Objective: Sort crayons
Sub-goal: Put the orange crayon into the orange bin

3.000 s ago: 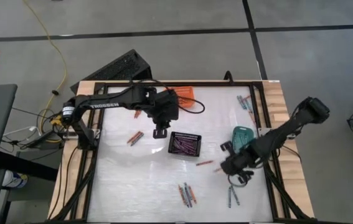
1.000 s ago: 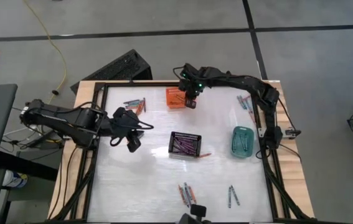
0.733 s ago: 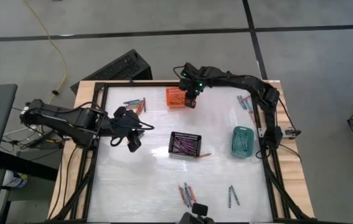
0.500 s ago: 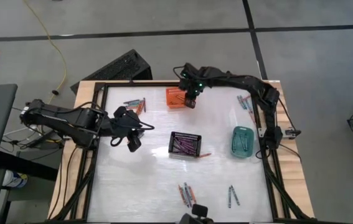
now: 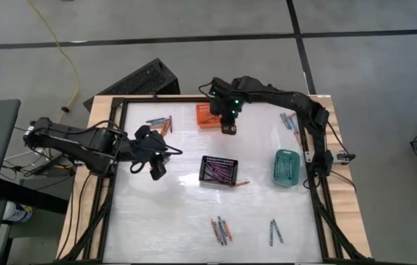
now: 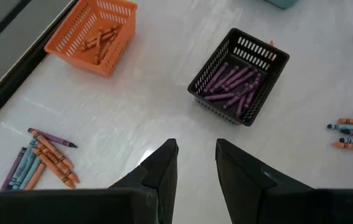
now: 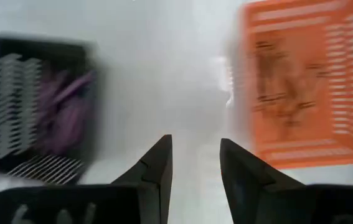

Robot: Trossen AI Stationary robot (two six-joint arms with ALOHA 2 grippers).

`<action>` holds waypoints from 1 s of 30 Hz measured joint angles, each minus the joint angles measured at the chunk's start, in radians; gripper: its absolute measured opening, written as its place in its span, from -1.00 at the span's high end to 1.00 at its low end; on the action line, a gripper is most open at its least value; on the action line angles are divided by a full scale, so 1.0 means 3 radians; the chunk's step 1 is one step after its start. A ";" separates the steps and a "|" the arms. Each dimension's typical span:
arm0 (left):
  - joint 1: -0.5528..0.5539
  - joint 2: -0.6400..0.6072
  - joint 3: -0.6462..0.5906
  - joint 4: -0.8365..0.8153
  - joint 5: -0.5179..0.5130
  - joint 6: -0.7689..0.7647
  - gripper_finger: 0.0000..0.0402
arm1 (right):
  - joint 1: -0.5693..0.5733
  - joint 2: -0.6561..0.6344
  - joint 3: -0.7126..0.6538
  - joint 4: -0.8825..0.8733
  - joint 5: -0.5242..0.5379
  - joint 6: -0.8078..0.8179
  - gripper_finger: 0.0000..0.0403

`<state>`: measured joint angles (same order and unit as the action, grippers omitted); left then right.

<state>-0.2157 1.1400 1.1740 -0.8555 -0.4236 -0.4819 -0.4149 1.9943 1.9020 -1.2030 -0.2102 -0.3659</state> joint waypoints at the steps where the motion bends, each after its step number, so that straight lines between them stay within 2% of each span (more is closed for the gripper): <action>1: 0.0000 0.0000 0.0000 -0.0006 0.0001 0.0012 0.51 | 0.0064 -0.0050 0.0011 -0.0082 -0.0015 -0.0022 0.37; 6: 0.0001 0.0001 0.0001 -0.0015 -0.0016 0.0079 0.51 | 0.0379 -0.0334 0.0010 -0.0378 -0.0044 -0.0093 0.37; 15: 0.0005 0.0001 0.0001 -0.0025 -0.0030 0.0131 0.51 | 0.0856 -0.0759 -0.0233 -0.0360 -0.0043 -0.0039 0.37; 24: 0.0008 0.0001 0.0001 -0.0025 -0.0112 0.0185 0.51 | 0.1304 -0.1138 -0.0998 -0.0222 -0.0003 0.0057 0.37; 30: 0.0008 0.0067 0.0003 -0.0028 -0.0113 0.0239 0.51 | 0.1575 -0.1437 -0.1605 0.0224 0.0066 0.0337 0.37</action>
<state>-0.2134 1.1601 1.1748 -0.8639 -0.4576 -0.4102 0.0576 1.5633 1.4205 -1.1358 -0.1905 -0.2648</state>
